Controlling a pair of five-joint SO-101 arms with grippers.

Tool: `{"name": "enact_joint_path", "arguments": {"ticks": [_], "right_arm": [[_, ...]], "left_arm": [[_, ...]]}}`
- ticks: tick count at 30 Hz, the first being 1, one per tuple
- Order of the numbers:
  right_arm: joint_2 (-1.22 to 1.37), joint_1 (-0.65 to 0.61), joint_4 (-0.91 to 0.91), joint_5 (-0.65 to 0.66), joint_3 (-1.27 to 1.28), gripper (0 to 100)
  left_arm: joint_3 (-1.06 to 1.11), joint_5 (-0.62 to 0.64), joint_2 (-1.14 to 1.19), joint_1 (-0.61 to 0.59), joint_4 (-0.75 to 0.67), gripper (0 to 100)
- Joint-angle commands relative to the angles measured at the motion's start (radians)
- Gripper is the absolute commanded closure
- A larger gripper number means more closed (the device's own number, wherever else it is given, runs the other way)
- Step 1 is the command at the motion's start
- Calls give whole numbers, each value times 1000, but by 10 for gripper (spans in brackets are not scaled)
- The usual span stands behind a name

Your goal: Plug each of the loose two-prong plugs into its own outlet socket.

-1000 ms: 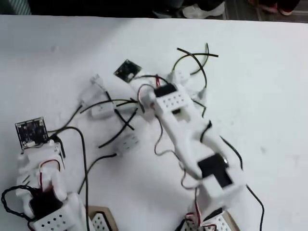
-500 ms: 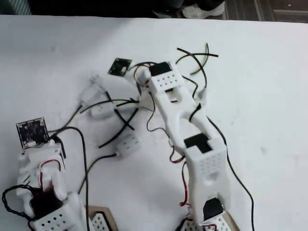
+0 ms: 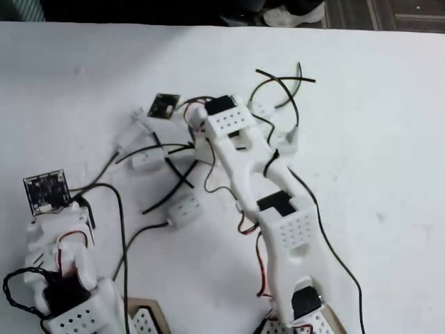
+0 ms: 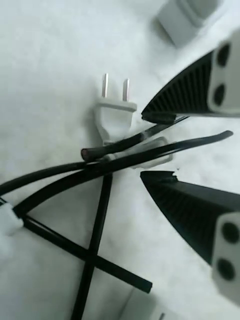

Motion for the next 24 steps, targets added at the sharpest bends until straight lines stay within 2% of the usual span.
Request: {"name": "enact_joint_path", "arguments": {"ticks": [1,8,14,21,24], "right_arm": [[-15,-12,-10,2,-38,845],[13,-21,-4,3,-35,854],[39,-39,-1,5,-51,986],[-111,-38,214,-5,-149,981],[-180,-38,252,-6,-161,981]], "left_arm": [[-5,3,-10,-2,-21,816],[-5,3,-10,-2,-21,816],[-5,3,-10,-2,-21,816],[-5,3,-10,-2,-21,816],[-5,3,-10,-1,-21,816]]}}
